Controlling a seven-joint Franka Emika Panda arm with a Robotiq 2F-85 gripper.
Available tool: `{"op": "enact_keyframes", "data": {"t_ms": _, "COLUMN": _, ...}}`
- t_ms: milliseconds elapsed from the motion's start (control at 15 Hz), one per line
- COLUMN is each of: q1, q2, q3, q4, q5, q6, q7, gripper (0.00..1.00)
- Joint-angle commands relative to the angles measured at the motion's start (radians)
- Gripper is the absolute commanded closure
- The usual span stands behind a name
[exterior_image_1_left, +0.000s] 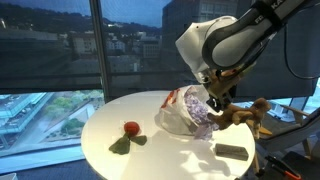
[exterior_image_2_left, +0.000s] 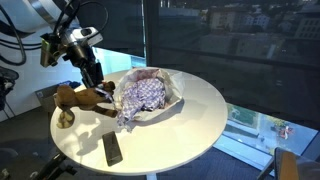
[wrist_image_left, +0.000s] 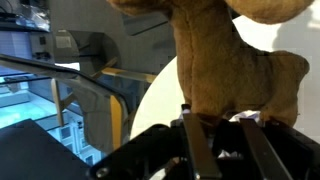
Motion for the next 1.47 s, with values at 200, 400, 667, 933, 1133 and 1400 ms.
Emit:
{"op": "enact_keyframes", "data": {"t_ms": 200, "q1": -0.110, "q2": -0.021, "q3": -0.013, "q4": 0.002, "q5": -0.358, "q6": -0.006, "q7": 0.192, "gripper": 0.97}}
{"op": "enact_keyframes", "data": {"t_ms": 400, "q1": -0.122, "q2": 0.005, "q3": -0.016, "q4": 0.037, "q5": -0.509, "q6": 0.023, "q7": 0.287, "gripper": 0.97}}
{"op": "enact_keyframes", "data": {"t_ms": 667, "q1": -0.129, "q2": 0.077, "q3": -0.037, "q4": 0.097, "q5": -0.624, "q6": 0.155, "q7": 0.363, "gripper": 0.97}}
{"op": "enact_keyframes", "data": {"t_ms": 933, "q1": -0.154, "q2": 0.171, "q3": -0.078, "q4": 0.149, "q5": -0.752, "q6": 0.343, "q7": 0.406, "gripper": 0.96}}
{"op": "enact_keyframes", "data": {"t_ms": 1133, "q1": -0.187, "q2": 0.261, "q3": -0.120, "q4": 0.210, "q5": -0.849, "q6": 0.488, "q7": 0.433, "gripper": 0.95}}
{"op": "enact_keyframes", "data": {"t_ms": 1400, "q1": -0.199, "q2": 0.361, "q3": -0.119, "q4": 0.290, "q5": -0.860, "q6": 0.725, "q7": 0.472, "gripper": 0.95}}
